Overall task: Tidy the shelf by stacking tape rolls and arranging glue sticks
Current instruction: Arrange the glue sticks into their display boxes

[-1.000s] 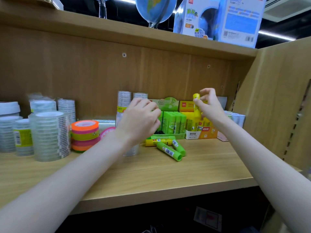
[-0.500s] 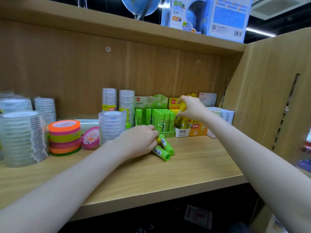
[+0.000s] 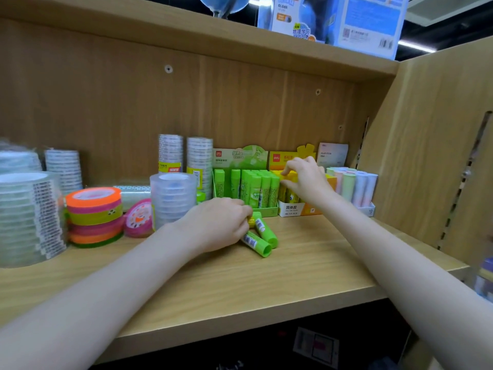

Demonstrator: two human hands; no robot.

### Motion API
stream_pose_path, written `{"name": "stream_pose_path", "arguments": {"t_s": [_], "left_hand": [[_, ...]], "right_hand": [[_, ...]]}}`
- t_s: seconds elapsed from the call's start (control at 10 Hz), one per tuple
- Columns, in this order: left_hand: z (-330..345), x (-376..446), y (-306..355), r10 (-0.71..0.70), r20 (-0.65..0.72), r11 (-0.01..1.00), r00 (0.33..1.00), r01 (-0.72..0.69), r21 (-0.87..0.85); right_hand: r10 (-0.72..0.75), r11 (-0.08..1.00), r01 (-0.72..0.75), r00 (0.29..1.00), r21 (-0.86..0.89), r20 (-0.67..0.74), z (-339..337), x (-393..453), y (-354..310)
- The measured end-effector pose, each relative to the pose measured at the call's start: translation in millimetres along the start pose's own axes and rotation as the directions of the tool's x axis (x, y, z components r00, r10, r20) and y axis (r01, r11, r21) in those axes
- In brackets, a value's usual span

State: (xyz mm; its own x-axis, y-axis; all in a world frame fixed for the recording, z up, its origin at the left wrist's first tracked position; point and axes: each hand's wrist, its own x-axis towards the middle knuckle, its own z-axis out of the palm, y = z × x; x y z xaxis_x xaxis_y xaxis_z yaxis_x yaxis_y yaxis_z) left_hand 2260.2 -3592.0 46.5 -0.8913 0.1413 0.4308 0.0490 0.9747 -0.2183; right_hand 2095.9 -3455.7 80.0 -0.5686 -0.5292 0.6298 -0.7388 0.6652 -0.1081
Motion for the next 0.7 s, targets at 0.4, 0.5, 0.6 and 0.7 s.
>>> {"name": "stream_pose_path", "arguments": {"t_s": [0.4, 0.5, 0.6, 0.7], "left_hand": [[-4.2, -1.3, 3.1, -0.026, 0.013, 0.993, 1.000, 0.024, 0.114], [-18.1, -4.9, 3.4, 0.102, -0.176, 0.984, 0.979, -0.073, 0.162], [-32.1, -11.1, -7.2, 0.145, -0.325, 0.959, 0.935, -0.052, 0.279], [-40.0, -20.8, -21.5, 0.077, -0.353, 0.955, 0.932, 0.033, 0.294]], "right_hand": [[0.020, 0.917, -0.140, 0.951, 0.373, 0.308, -32.8, -77.9, -45.1], [0.040, 0.856, -0.278, 0.876, 0.436, 0.481, -33.9, -82.1, -53.5], [0.047, 0.896, -0.281, 0.830, 0.344, 0.556, -44.9, -75.8, -49.8], [0.040, 0.988, -0.117, 0.817, 0.098, 0.575, -44.5, -78.3, -50.1]]}}
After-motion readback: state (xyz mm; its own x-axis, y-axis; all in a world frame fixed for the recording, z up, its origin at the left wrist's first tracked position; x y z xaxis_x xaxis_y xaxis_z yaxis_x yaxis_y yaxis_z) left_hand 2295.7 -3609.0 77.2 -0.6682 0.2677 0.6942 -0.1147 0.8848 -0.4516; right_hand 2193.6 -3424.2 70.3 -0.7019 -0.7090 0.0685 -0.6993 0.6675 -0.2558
